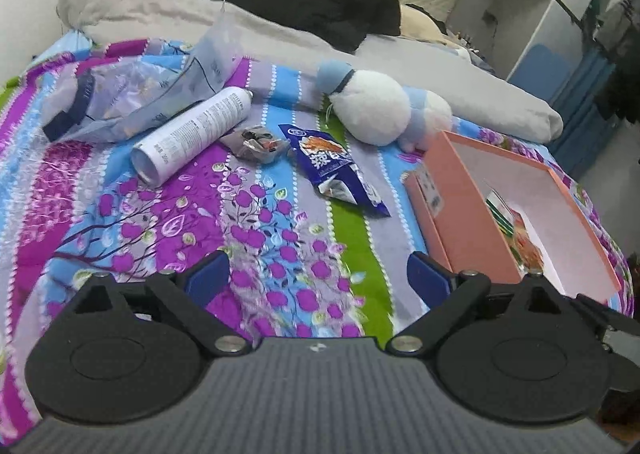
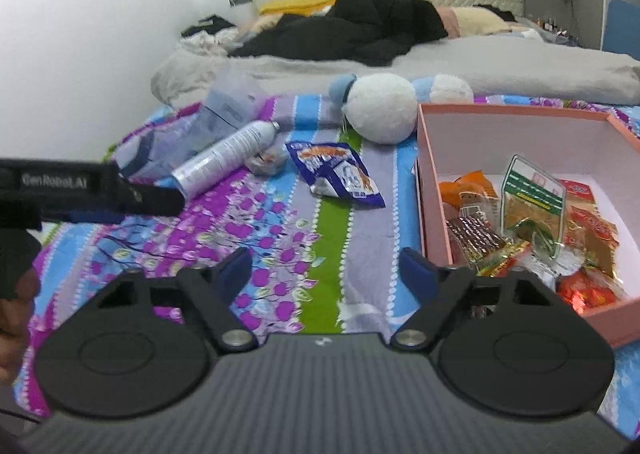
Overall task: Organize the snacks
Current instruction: 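Grasp the clear dark packet with left gripper while right grasps blue cabbage packet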
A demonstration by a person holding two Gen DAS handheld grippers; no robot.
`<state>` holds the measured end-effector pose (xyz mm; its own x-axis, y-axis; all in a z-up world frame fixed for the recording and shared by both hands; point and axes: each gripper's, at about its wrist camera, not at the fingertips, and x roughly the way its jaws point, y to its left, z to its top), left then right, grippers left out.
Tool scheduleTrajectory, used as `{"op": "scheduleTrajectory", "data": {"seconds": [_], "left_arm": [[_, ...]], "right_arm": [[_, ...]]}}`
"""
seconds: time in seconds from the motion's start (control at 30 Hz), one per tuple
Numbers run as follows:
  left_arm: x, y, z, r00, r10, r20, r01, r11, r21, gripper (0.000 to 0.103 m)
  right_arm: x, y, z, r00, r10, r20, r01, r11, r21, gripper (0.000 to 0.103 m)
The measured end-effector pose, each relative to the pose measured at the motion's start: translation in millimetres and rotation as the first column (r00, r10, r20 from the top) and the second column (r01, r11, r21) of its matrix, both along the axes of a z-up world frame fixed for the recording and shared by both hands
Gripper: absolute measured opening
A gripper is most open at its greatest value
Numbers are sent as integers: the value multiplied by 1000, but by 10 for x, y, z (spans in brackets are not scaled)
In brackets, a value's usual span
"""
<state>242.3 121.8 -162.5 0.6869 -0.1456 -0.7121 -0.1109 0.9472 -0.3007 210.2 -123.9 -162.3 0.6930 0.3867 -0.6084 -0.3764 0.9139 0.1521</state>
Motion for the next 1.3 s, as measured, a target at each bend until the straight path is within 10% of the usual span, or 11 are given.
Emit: {"op": "scheduleTrajectory", "data": {"seconds": [0.57,1.03,1.3], "left_arm": [[1544,611,-934,990,137,-41,-142,973,-183,88],[2306,693,-1346,980,189,-54,-196,968,-155,87],[2267,663,-1334,983,179,-42,-183,976,-122,69]], "right_arm": [[1238,875,-744,991,100,89,-71,957,-280,73],[1654,1237,-1176,972,183,147,-100,889,-446,73],[1653,1252,-1122,976,183,121,-112,889,-444,44]]}}
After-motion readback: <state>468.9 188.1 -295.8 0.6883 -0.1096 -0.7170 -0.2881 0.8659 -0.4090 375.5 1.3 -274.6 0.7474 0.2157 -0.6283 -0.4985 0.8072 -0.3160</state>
